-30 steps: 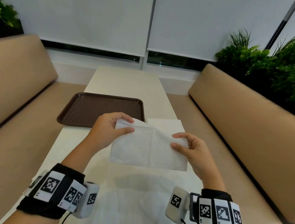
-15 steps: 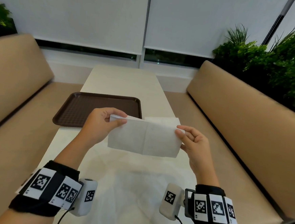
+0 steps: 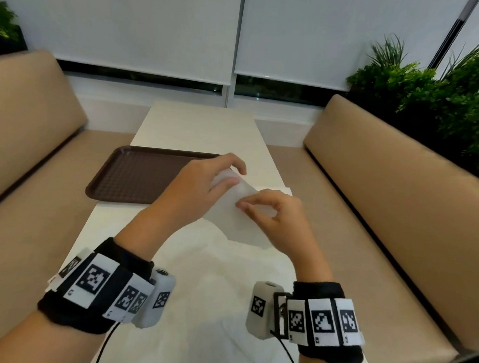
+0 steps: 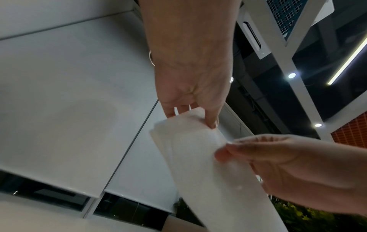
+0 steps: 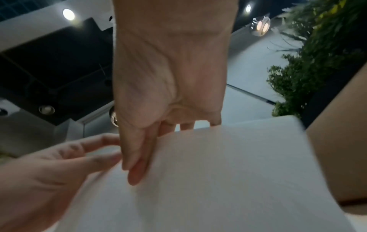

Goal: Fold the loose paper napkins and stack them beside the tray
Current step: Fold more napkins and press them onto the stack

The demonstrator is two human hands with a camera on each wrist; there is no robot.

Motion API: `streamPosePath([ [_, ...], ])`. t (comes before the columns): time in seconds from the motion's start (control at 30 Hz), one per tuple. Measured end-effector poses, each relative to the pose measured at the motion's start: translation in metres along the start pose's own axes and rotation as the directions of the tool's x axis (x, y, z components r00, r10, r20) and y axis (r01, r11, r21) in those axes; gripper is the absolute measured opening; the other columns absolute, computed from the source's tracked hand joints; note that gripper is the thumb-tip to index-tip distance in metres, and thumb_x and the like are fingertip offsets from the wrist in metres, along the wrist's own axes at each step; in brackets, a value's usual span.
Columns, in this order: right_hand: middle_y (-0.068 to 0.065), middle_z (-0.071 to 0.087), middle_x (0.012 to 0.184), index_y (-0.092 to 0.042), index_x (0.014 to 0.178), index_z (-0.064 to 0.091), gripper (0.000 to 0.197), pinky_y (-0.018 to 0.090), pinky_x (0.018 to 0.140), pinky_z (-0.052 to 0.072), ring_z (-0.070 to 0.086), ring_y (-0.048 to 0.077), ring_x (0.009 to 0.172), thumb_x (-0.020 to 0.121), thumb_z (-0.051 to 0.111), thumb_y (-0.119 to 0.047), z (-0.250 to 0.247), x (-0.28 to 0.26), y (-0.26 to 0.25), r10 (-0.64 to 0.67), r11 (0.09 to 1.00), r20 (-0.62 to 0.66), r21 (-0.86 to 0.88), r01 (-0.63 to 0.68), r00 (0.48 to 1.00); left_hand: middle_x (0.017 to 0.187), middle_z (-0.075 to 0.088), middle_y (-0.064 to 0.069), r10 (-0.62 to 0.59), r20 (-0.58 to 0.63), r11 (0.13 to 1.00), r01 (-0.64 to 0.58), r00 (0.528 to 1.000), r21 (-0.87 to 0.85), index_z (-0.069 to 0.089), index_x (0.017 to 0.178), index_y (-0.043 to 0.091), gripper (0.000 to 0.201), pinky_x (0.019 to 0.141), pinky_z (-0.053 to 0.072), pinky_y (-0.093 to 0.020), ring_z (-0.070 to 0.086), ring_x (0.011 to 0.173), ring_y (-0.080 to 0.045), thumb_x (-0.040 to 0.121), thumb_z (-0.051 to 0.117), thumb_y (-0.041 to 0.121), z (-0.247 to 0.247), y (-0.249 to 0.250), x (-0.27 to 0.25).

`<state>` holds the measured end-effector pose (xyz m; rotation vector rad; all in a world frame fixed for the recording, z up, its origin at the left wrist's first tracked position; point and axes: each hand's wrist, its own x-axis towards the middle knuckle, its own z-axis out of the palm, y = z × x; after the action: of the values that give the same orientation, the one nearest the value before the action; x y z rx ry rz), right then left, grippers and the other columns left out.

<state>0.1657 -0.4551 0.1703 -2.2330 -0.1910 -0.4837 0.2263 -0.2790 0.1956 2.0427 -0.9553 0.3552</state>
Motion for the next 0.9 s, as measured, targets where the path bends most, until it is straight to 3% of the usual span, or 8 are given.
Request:
streamPosePath([
  [0.13,-0.012,0.072,0.087,-0.021,0.083,0.077,0.003,0.007,0.071,0.041,0.061,-0.002,0.082,0.081,0.074,-0.021,-0.023,-0.008,0.029,0.184,0.974,-0.004,0.133,-0.182,0.983,0.083,0.064,0.007,-0.052,-0.038,0.995,0.048,0.998,-0.092,0.068,0.085,0.018,0.025,0.069,0.038,-0.011,0.056,0.08,-0.002,0.092,0.047,0.006,-0.004,-0.018,-0.003],
  [0.27,-0.016,0.069,0.073,-0.014,0.083,0.075,0.012,0.007,0.058,0.041,0.053,-0.001,0.053,0.078,0.073,-0.003,-0.026,-0.012,0.078,0.343,0.904,0.06,0.249,-0.347,0.937,0.094,0.064,0.015,-0.315,0.075,0.93,0.323,0.946,-0.174,0.068,0.085,0.028,0.038,0.071,0.04,-0.015,0.057,0.084,0.001,0.09,0.047,-0.004,0.01,-0.049,0.0],
  [0.37,0.001,0.068,0.074,-0.006,0.081,0.073,0.014,0.016,0.059,0.05,0.06,0.014,0.065,0.081,0.068,0.007,-0.011,-0.006,0.126,0.498,0.786,0.063,0.387,-0.482,0.865,0.108,0.063,0.004,-0.471,0.305,0.798,0.547,0.828,-0.254,0.067,0.098,0.028,0.039,0.073,0.054,-0.029,0.063,0.091,-0.015,0.085,0.056,-0.007,0.039,-0.079,0.004],
  [0.43,0.004,0.068,0.078,-0.007,0.085,0.072,0.014,0.018,0.06,0.05,0.061,0.019,0.07,0.085,0.064,0.004,-0.004,0.007,0.155,0.555,0.76,0.037,0.385,-0.525,0.831,0.106,0.064,0.002,-0.528,0.321,0.751,0.609,0.786,-0.254,0.069,0.095,0.025,0.032,0.069,0.051,-0.017,0.062,0.089,-0.014,0.085,0.061,-0.004,0.063,-0.099,0.011],
  [0.57,0.008,0.063,0.106,-0.025,0.096,0.064,0.031,0.024,0.062,0.054,0.066,0.026,0.088,0.081,0.065,0.002,-0.003,0.056,0.196,0.573,0.794,0.047,0.217,-0.568,0.818,0.091,0.063,0.007,-0.617,0.194,0.703,0.645,0.763,-0.3,0.069,0.077,0.024,0.027,0.065,0.039,-0.009,0.053,0.076,-0.006,0.087,0.063,-0.001,0.113,-0.133,0.044],
  [0.73,0.01,0.057,0.112,-0.021,0.083,0.065,0.029,0.022,0.07,0.046,0.06,0.022,0.093,0.082,0.055,0.006,-0.006,0.125,0.233,0.487,0.865,-0.162,-0.044,-0.499,0.858,0.09,0.062,-0.005,-0.696,0.135,0.63,0.69,0.705,-0.356,0.07,0.101,0.015,0.028,0.076,0.051,-0.037,0.055,0.077,-0.022,0.09,0.054,-0.006,0.161,-0.164,0.092],
  [0.83,0.002,0.044,0.103,0.0,0.108,0.063,0.029,0.013,0.073,0.041,0.052,0.018,0.089,0.087,0.045,0.012,-0.002,0.141,0.25,0.471,0.841,-0.18,-0.203,-0.501,0.863,0.12,0.058,-0.013,-0.661,0.108,0.715,0.667,0.743,-0.209,0.063,0.118,0.011,0.031,0.096,0.044,-0.033,0.056,0.11,-0.03,0.092,0.051,0.0,0.185,-0.183,0.106],
  [0.9,0.001,0.037,0.104,0.007,0.114,0.057,0.032,0.015,0.088,0.042,0.051,0.024,0.1,0.088,0.041,0.014,0.005,0.139,0.261,0.495,0.813,-0.085,-0.304,-0.496,0.865,0.14,0.044,-0.006,-0.635,0.15,0.772,0.629,0.758,0.088,0.055,0.127,0.02,0.033,0.105,0.035,-0.033,0.041,0.128,-0.025,0.095,0.048,0.016,0.197,-0.192,0.106],
])
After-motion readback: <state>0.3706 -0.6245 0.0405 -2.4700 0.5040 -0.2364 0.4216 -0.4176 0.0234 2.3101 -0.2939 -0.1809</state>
